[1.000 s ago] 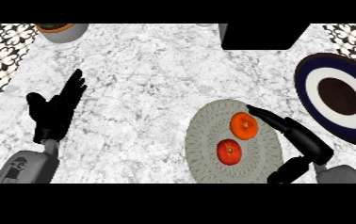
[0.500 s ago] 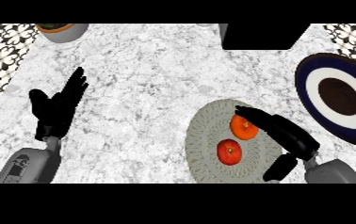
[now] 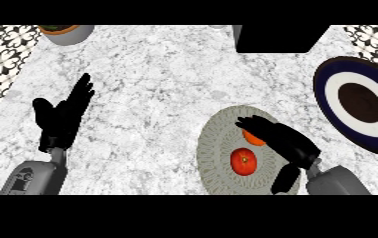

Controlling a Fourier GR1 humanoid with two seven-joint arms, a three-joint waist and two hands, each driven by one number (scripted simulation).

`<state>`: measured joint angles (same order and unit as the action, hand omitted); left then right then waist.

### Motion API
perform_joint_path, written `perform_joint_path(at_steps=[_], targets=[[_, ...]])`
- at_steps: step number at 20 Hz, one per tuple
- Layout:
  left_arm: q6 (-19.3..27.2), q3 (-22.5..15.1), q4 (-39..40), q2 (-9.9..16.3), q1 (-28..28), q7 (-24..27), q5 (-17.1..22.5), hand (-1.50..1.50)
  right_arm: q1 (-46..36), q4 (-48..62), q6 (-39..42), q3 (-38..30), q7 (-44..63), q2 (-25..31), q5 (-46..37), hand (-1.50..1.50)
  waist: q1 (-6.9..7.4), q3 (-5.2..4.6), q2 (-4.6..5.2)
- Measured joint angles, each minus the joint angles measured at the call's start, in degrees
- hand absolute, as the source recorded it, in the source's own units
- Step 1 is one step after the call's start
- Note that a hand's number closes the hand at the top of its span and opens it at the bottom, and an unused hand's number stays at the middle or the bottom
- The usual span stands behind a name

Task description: Pick the tomato from the placemat and place it in the plate

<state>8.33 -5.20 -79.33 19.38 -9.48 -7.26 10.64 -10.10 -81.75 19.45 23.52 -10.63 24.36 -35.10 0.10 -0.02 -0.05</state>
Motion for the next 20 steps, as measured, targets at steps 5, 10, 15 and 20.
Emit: perform_joint_path(at_steps=[5,10,15,20], targets=[[-2.1,2.3,0.7,-0.5,-0.6,-0.2,-1.0,0.00,-1.4,2.8,-0.4,-0.1,1.5,-4.4,-4.8,-1.50,0.00,-0.07,-0.07],[-3.5,3.7,0.2,-1.5,0.2,-0.1,-2.5,0.00,-2.8,5.5,-1.1,-0.4,1.9,-7.9,-9.5,-1.50,0.01,-0.20,-0.28],[-3.2,4.3,-0.3,-3.3,-0.1,-1.2,-4.0,0.00,-2.9,7.3,-1.7,-0.8,0.0,-8.6,-13.1,-1.50,-0.01,-0.34,-0.50],[-3.7,4.7,-1.1,-3.6,-0.1,-2.3,-4.5,0.00,-3.4,7.0,0.1,1.6,-1.1,-9.3,-15.8,1.50,0.13,-0.48,-0.78]])
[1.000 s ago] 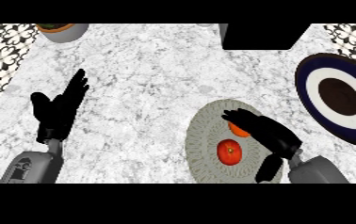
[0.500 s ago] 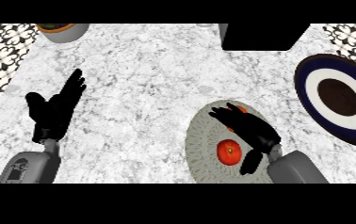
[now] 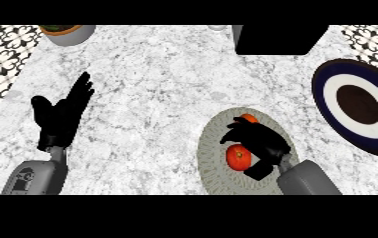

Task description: Pick the tomato from the placemat and place it in the plate

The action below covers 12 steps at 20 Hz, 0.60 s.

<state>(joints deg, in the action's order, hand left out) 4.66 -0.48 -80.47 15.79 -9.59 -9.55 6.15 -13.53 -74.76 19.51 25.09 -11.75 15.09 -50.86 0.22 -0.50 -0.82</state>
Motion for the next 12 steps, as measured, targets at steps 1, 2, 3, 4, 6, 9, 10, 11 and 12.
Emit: perform_joint_path(at_steps=[1,2,3,4,6,9,10,11,12], targets=[[-0.7,0.7,0.5,0.4,0.0,0.7,0.4,0.00,-0.2,0.1,0.0,0.7,-0.4,-0.5,-0.6,1.50,0.03,0.00,-0.01],[-0.8,0.9,1.3,0.2,-0.1,1.5,0.1,0.00,-0.3,0.2,0.2,1.1,-0.9,-0.9,-0.9,1.50,0.01,0.03,0.01],[-0.5,0.6,1.5,-0.3,0.2,1.9,-0.4,0.00,0.3,-0.3,0.2,1.4,-2.1,-0.4,-1.1,1.50,0.01,0.06,0.00],[-0.9,0.9,1.3,-0.1,-0.2,1.5,-0.3,0.00,0.5,-0.6,0.3,1.7,-2.2,-0.9,-1.4,1.50,0.00,0.07,0.01],[-1.9,1.5,1.1,0.2,-0.3,1.1,0.1,0.00,0.6,-0.4,0.4,1.5,-3.2,-1.4,-1.5,1.50,0.01,0.14,0.06],[-2.2,1.9,-0.1,0.2,0.0,-0.1,0.1,0.00,0.7,0.3,-0.2,0.0,-3.6,-2.6,-1.2,1.50,0.02,0.21,0.10],[-2.4,2.2,-0.1,0.4,-0.1,-0.1,0.3,0.00,0.2,0.6,-0.2,-2.3,-2.1,-3.4,0.1,1.50,-0.02,0.28,0.21],[-2.4,2.1,-0.1,0.3,0.2,0.1,0.3,0.00,-0.6,1.3,-0.5,-5.0,0.4,-4.5,1.2,1.50,-0.03,0.32,0.38],[-2.1,1.9,-0.1,0.0,0.2,0.2,0.0,0.00,-1.9,2.0,-0.8,-8.3,3.2,-5.3,2.5,1.50,-0.14,0.36,0.56]])
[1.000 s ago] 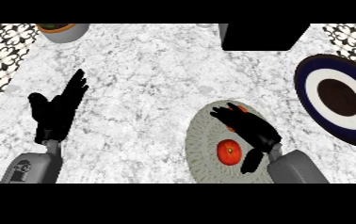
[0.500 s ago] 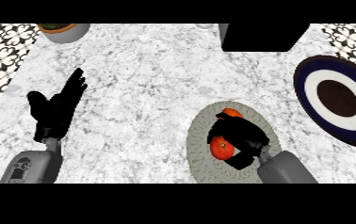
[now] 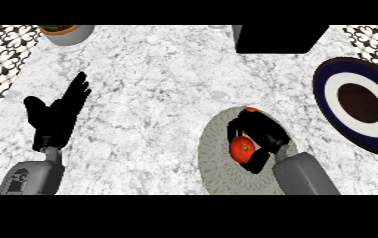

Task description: Pick the tomato from the placemat and place it in the plate

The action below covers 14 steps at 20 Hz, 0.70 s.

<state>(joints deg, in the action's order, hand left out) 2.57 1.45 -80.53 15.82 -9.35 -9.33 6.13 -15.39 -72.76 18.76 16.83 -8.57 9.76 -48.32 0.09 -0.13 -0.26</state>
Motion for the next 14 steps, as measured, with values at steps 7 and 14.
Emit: perform_joint_path(at_steps=[7,14], targets=[[0.0,-0.6,-0.5,-0.4,0.4,0.2,-0.5,0.00,-11.5,3.9,-10.3,-18.4,20.8,-4.2,2.7,1.50,0.76,0.09,0.51],[0.2,-0.4,0.4,-0.7,0.2,0.9,-0.9,0.00,-19.5,1.9,-26.9,-24.7,31.6,-1.1,-6.5,1.50,0.42,0.07,0.36]])
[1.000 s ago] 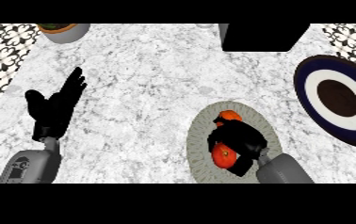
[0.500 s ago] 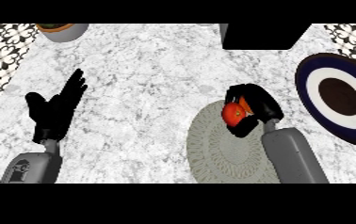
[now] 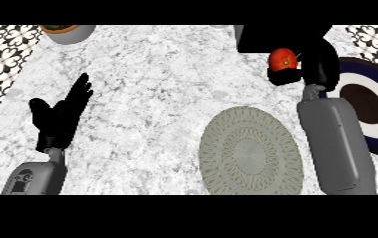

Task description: Pick the tomato from the placemat and place it in the plate

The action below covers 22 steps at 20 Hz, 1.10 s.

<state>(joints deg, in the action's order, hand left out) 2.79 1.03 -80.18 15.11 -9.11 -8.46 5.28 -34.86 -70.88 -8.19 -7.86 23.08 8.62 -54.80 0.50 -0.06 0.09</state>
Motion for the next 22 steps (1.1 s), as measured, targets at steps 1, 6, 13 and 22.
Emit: perform_joint_path(at_steps=[1,6,13,22], targets=[[-0.3,0.2,0.0,0.2,0.3,0.1,0.2,0.00,-0.9,-0.7,-1.7,-0.7,1.5,1.1,-1.7,1.50,-0.07,-0.01,-0.07],[-0.1,0.7,0.7,0.2,-0.1,0.3,-0.1,0.00,-1.7,-3.5,-9.1,-3.0,9.4,2.9,-9.0,1.50,-0.52,0.00,-0.15],[-0.8,1.2,0.5,0.0,-0.3,-0.1,-0.2,0.00,0.8,-5.6,-13.5,-10.0,11.8,5.6,-5.2,1.50,-0.64,0.04,-0.14],[-1.1,1.4,-0.4,-0.9,0.2,-0.1,-0.9,0.00,6.9,1.7,-17.0,-19.1,2.9,12.8,5.3,1.50,-0.39,0.09,-0.03]])
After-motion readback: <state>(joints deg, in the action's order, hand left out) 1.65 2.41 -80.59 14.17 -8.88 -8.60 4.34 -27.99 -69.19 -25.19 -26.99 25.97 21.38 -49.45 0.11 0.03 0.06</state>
